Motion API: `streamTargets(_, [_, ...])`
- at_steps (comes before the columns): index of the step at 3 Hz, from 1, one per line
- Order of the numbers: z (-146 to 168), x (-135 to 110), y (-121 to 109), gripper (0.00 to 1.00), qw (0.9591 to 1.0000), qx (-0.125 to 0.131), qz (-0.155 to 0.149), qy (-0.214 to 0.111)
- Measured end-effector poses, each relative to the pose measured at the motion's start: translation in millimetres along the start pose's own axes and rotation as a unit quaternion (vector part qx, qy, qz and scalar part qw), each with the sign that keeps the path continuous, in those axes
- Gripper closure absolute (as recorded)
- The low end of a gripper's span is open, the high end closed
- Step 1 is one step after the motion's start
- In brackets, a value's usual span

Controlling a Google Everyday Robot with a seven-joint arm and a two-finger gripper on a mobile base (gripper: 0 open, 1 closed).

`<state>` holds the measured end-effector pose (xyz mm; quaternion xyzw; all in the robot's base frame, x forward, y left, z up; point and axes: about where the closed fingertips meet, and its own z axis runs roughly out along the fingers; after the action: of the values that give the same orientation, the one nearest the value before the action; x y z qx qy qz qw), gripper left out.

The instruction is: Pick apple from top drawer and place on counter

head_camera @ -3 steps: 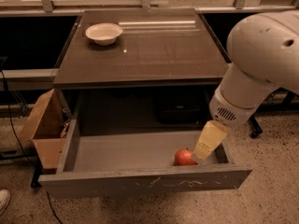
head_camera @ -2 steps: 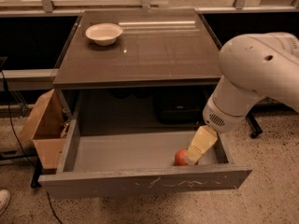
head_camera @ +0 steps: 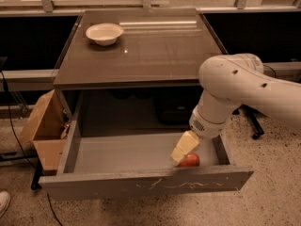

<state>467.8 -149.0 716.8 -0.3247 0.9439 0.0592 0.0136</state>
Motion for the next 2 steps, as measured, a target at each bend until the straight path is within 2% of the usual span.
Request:
streamTargets(1, [21.4, -15.9, 8.9, 0.0, 0.9987, -0.007, 0.045, 0.023])
streamTargets(2, [21.5, -15.9, 8.9, 0.0, 0.9987, -0.007, 0.045, 0.023])
